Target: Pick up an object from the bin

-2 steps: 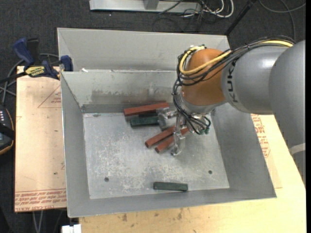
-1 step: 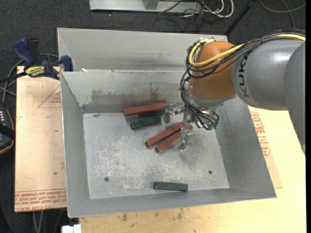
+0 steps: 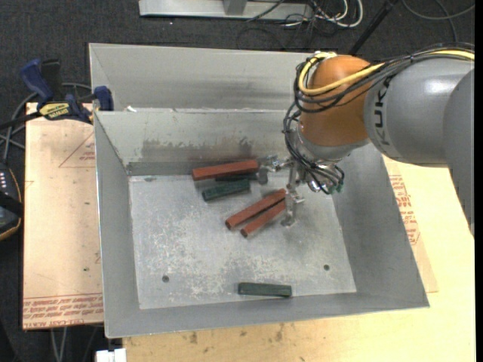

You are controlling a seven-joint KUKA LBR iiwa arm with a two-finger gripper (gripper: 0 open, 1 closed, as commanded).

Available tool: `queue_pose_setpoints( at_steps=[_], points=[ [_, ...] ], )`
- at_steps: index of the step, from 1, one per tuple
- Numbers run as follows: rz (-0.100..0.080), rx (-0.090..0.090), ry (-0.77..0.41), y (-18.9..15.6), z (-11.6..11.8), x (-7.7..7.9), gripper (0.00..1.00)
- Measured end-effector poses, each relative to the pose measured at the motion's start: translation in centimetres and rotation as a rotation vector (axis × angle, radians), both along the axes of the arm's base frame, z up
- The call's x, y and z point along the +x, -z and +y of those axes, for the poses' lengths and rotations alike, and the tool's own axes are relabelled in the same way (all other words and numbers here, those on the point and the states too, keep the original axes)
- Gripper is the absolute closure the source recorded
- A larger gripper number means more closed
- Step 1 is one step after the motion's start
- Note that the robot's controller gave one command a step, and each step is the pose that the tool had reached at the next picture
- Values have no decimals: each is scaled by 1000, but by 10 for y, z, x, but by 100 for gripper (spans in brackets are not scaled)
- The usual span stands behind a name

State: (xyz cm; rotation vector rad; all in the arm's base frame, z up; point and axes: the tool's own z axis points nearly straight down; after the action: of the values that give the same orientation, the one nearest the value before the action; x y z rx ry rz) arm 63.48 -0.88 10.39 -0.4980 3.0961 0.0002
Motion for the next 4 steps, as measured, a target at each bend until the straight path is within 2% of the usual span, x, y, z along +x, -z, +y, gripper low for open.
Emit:
queue_pose_setpoints(
  at_steps=[1, 2, 3, 4],
  points=[
    [7, 0, -26, 36, -2, -1, 0],
    [4, 1, -25, 36, -1, -1, 0],
    [3, 1, -24, 35, -1, 0, 100],
    [0, 0, -22, 16, -1, 1, 100]
  ],
)
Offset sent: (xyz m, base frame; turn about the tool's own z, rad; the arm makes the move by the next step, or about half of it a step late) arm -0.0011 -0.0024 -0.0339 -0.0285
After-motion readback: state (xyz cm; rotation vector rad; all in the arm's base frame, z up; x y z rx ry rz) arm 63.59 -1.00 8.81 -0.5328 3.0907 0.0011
